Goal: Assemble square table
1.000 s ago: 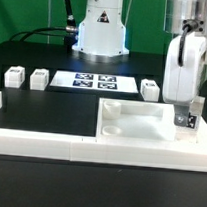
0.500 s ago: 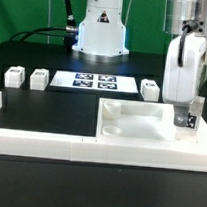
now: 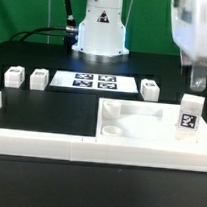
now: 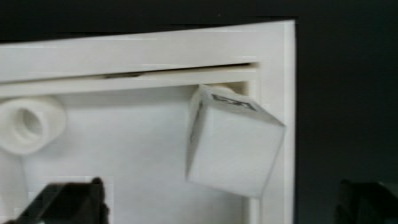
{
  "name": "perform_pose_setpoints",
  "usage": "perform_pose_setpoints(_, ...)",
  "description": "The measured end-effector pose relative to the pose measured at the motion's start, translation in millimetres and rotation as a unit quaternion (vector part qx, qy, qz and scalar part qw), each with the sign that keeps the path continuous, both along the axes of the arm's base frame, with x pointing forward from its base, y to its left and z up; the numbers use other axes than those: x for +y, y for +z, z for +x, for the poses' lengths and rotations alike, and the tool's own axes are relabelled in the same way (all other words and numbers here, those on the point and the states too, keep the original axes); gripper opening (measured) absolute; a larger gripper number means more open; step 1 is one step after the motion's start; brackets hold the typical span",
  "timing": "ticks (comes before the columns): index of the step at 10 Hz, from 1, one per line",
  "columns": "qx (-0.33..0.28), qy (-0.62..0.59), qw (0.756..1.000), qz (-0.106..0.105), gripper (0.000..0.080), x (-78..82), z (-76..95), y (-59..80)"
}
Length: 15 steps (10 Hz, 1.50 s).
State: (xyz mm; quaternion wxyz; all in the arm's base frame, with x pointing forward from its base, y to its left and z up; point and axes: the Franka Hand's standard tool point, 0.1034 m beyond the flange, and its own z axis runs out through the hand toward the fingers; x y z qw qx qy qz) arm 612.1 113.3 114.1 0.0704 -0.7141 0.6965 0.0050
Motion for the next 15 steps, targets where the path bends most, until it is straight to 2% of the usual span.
perform_pose_setpoints(4, -0.014, 0.126, 0.992, -0.013, 0.0649, -0.4, -1.9, -2.6)
perform_pose_setpoints(5, -0.033, 0.152, 0.988, -0.017, 0.0649, 9.2, -11.6, -0.4)
perform_pose_setpoints(6, -0.04, 0.195, 0.98, -0.02, 0.0649, 17.2, -30.2, -2.6)
perform_pose_setpoints(7, -0.041, 0.219, 0.975, -0.026, 0.0649, 19.1, -41.1, -6.8)
perform_pose_setpoints(8, -0.042, 0.256, 0.965, -0.039, 0.0649, 22.4, -47.5, -12.4)
perform_pose_setpoints(9, -0.045, 0.279, 0.958, -0.041, 0.0649, 20.4, -45.4, -11.1)
perform_pose_setpoints(12, -0.052, 0.362, 0.929, -0.051, 0.0649, 18.3, -45.2, -11.9)
perform_pose_setpoints(13, -0.055, 0.403, 0.912, -0.055, 0.0649, 18.2, -46.4, -12.9)
perform_pose_setpoints(14, -0.054, 0.442, 0.894, -0.055, 0.0649, 19.7, -59.2, -18.7)
perform_pose_setpoints(15, -0.043, 0.513, 0.856, -0.052, 0.0649, 13.5, -84.9, -30.5)
